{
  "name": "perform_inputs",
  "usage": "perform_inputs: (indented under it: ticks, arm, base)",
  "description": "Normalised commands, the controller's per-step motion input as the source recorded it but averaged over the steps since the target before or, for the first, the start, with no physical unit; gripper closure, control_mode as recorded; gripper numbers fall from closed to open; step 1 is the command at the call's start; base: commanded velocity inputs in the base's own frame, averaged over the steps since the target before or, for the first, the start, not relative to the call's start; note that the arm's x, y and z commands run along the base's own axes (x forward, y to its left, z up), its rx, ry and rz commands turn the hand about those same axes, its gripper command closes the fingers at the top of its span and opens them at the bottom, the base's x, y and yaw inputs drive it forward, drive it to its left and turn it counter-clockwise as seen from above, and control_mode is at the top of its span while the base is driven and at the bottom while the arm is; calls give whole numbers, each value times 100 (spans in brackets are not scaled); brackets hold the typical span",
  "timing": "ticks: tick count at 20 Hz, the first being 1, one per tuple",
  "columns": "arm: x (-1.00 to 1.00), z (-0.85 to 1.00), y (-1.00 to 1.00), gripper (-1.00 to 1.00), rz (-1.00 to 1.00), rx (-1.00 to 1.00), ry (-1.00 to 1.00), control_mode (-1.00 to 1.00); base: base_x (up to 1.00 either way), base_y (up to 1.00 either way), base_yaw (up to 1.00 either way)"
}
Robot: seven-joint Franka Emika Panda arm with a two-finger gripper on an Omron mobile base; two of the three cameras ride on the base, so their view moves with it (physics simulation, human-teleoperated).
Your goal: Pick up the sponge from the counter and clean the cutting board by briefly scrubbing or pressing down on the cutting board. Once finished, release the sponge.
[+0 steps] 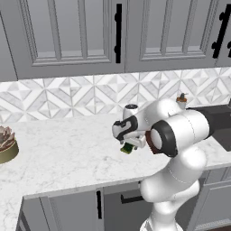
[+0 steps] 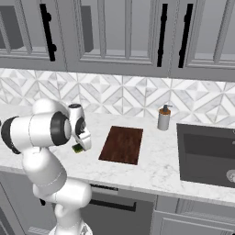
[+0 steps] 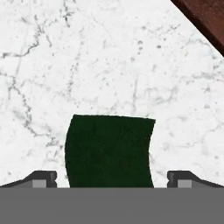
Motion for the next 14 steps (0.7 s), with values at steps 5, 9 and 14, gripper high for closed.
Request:
perform_inputs:
  ticks: [5, 9, 14]
  arm:
    - [8, -18, 0, -100, -1, 0, 0, -100]
    - [17, -16, 0, -100, 0, 0, 0, -100]
    - [19, -23, 0, -100, 0, 0, 0, -100]
  base:
    - [0, 0, 0]
    - [0, 0, 0]
    - [0, 0, 0]
